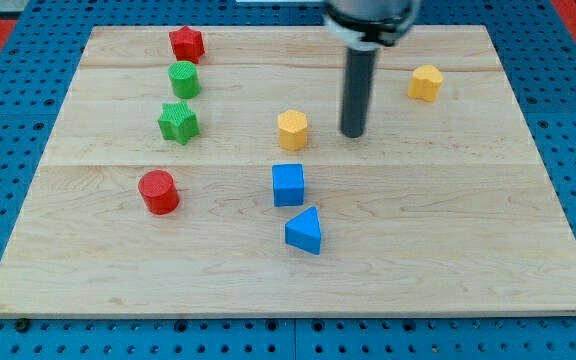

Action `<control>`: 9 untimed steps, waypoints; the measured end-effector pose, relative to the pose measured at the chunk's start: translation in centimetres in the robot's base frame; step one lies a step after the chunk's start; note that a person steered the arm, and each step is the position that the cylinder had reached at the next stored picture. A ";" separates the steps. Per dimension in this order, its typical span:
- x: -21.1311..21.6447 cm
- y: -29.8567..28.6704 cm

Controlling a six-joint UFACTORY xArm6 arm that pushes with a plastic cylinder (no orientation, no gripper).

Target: Move the blue cube to the bottom right of yellow hexagon

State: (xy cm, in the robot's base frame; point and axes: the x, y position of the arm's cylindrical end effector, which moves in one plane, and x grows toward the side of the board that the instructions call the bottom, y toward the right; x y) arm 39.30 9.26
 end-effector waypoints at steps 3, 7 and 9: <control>5.1 -12.5; 6.9 -10.8; 9.6 -11.9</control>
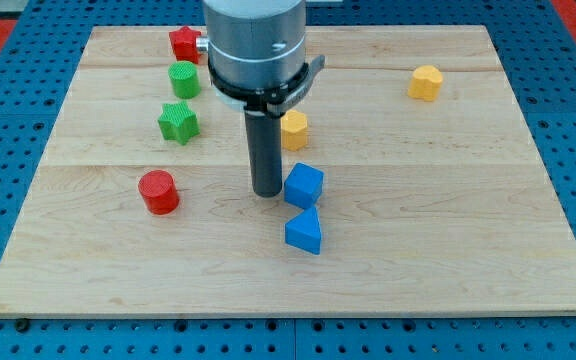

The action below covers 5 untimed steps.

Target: Move the blue cube to the bottom right of yellow hexagon

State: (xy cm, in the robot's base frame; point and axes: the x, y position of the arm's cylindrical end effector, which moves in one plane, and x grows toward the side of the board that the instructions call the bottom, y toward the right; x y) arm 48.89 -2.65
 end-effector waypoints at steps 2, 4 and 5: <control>2.3 0.7; 0.8 2.7; -0.3 4.4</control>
State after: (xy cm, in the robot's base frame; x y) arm 48.60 1.70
